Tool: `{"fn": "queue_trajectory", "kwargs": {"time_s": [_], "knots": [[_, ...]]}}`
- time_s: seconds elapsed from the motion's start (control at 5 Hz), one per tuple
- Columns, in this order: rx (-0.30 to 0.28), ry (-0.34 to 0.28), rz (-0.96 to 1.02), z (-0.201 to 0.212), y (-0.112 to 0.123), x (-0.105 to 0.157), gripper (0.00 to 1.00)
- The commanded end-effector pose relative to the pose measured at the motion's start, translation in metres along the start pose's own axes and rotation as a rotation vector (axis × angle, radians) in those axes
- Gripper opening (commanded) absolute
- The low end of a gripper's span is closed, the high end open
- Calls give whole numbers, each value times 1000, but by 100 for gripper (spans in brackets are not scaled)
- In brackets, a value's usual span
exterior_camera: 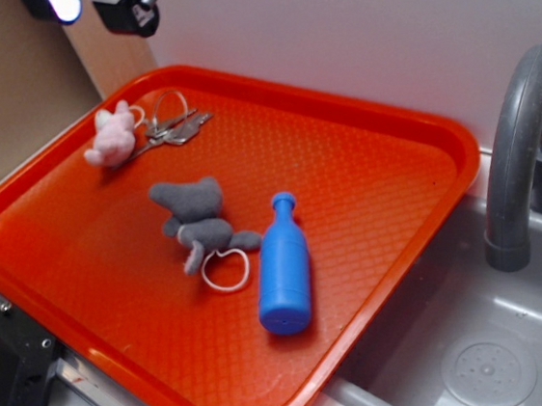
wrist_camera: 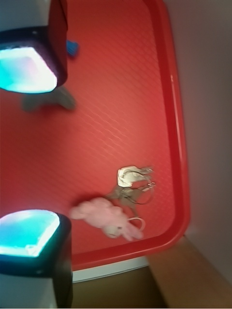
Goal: Grab the silver keys.
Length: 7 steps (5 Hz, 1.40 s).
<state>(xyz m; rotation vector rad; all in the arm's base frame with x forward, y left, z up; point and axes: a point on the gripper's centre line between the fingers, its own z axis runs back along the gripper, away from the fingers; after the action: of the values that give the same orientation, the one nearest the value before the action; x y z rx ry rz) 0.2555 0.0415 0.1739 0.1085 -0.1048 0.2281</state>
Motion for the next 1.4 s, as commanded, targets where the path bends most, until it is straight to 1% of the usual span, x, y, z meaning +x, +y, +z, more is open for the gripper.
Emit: {"fn": "queue_trajectory", "kwargs": {"time_s": [0.0, 0.2, 0.4, 0.6, 0.8, 1.2], "knots": [[-80, -24, -145, -11, 37, 45, 100], [-71, -31, -193, -19, 40, 55, 100], [-50, -21, -267, -12, 52, 44, 100], [-76, -91, -454, -9, 64, 36, 100], [-142, -207, -688, -7, 65, 35, 100], [-142, -207, -688, -7, 65, 35, 100]]}}
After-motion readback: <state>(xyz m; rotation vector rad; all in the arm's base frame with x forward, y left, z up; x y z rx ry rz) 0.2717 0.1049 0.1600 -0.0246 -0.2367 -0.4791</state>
